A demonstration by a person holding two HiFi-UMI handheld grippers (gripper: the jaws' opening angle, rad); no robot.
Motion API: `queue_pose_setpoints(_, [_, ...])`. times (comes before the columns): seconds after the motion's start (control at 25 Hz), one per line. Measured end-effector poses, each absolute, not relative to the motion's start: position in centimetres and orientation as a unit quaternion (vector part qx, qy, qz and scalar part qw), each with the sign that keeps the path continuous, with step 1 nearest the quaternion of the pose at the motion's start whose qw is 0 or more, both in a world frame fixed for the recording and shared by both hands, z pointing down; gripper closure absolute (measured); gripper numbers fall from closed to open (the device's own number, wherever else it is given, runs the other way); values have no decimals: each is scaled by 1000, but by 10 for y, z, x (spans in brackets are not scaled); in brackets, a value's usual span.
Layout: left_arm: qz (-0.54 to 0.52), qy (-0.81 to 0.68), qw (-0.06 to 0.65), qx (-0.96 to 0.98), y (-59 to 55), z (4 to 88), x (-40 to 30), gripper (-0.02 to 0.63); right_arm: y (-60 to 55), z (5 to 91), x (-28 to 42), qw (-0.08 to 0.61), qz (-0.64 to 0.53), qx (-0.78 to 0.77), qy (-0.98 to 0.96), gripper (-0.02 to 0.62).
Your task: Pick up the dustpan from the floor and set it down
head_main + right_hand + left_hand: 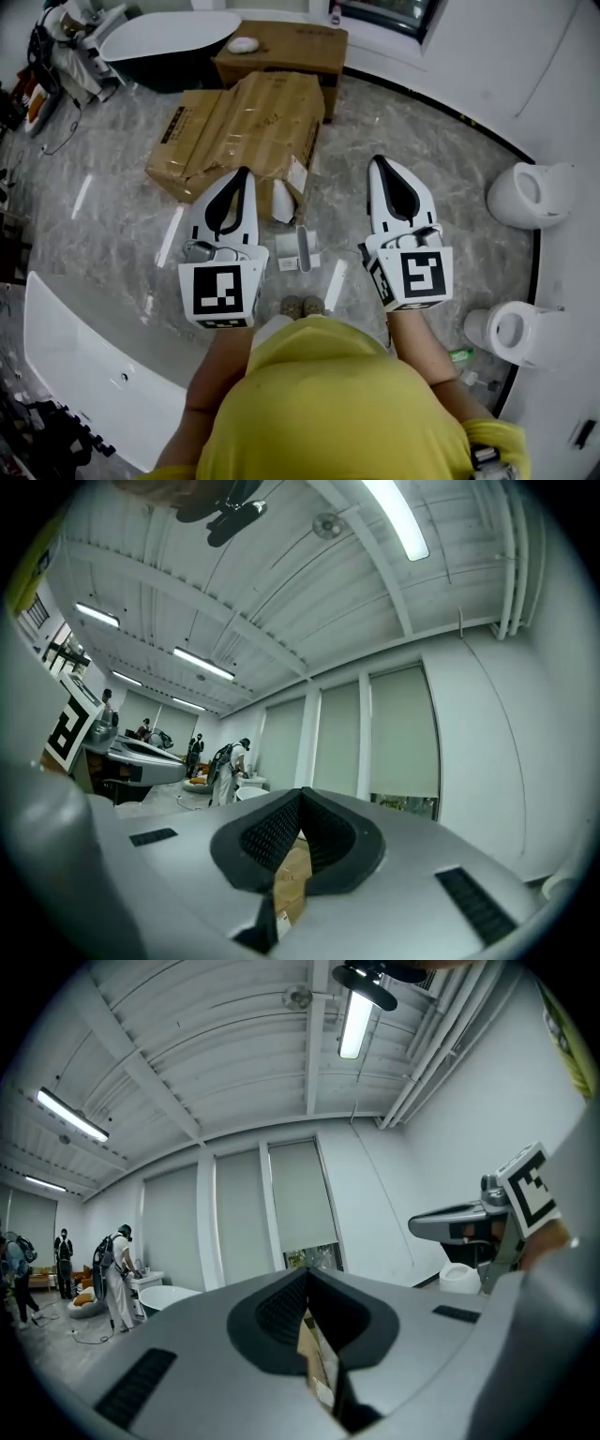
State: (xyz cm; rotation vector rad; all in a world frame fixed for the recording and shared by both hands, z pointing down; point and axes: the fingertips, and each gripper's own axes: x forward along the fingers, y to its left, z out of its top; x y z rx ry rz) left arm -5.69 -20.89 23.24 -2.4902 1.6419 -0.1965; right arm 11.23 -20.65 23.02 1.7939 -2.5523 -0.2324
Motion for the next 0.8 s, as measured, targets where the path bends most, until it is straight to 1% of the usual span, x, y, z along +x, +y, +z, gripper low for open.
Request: queue_pose_setpoints(0.8, [-73,539,65,-837,-177,251,-29,604,-180,250,128,6,-58,564,-824,584])
